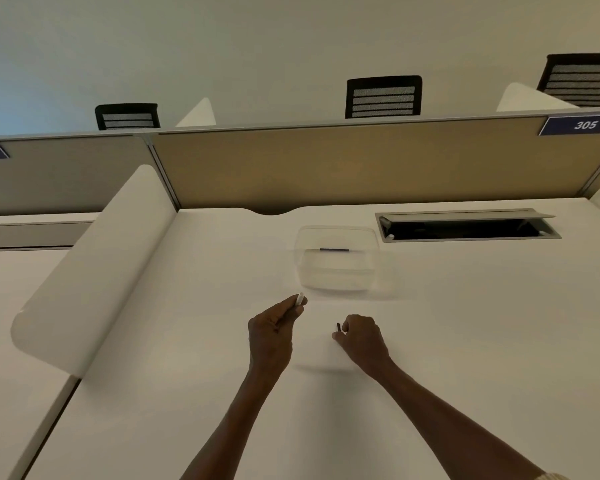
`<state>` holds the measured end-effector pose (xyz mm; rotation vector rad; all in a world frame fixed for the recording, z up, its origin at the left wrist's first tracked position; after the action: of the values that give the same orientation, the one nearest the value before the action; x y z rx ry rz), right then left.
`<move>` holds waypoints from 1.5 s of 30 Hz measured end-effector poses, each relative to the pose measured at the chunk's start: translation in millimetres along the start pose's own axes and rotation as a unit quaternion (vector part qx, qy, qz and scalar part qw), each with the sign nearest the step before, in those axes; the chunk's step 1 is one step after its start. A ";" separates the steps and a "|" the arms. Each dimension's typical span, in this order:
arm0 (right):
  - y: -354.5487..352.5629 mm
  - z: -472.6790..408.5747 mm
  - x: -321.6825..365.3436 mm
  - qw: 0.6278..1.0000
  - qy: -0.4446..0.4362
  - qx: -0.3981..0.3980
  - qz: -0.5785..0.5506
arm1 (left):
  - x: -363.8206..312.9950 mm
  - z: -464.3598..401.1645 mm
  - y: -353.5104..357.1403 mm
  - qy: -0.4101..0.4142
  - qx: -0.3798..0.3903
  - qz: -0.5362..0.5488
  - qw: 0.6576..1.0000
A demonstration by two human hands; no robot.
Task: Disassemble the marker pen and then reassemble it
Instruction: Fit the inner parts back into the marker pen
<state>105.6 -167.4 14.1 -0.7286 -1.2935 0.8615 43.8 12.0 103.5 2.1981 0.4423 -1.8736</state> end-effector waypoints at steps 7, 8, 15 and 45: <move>9.9 0.9 0.8 0.999 -0.009 -0.021 0.046 | 5.1 -3.6 -2.3 -0.007 -0.004 0.010 1.000; 10.1 0.9 1.7 0.998 -0.012 -0.026 0.060 | 6.1 -3.7 -2.1 -0.009 -0.003 0.011 1.000; 9.9 3.2 3.0 0.996 0.001 -0.028 0.086 | 6.0 -3.0 -0.2 -0.009 -0.006 0.018 1.000; -130.1 73.7 93.6 0.917 -0.291 -0.231 -0.142 | -26.5 5.0 10.6 0.085 0.013 -0.037 0.996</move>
<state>55.3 -153.4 182.6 -0.6376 -2.1294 0.5462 39.3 -2.0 128.6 2.4005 0.5379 -1.7440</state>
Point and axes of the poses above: each hand's wrist, its own z-axis away from the middle knuckle, its own y-axis out of the palm, x = y × z, the point moved 4 cm from there along -z, towards the middle knuckle, and after that the axes turned 5 degrees about z, right-handed, at the moved point
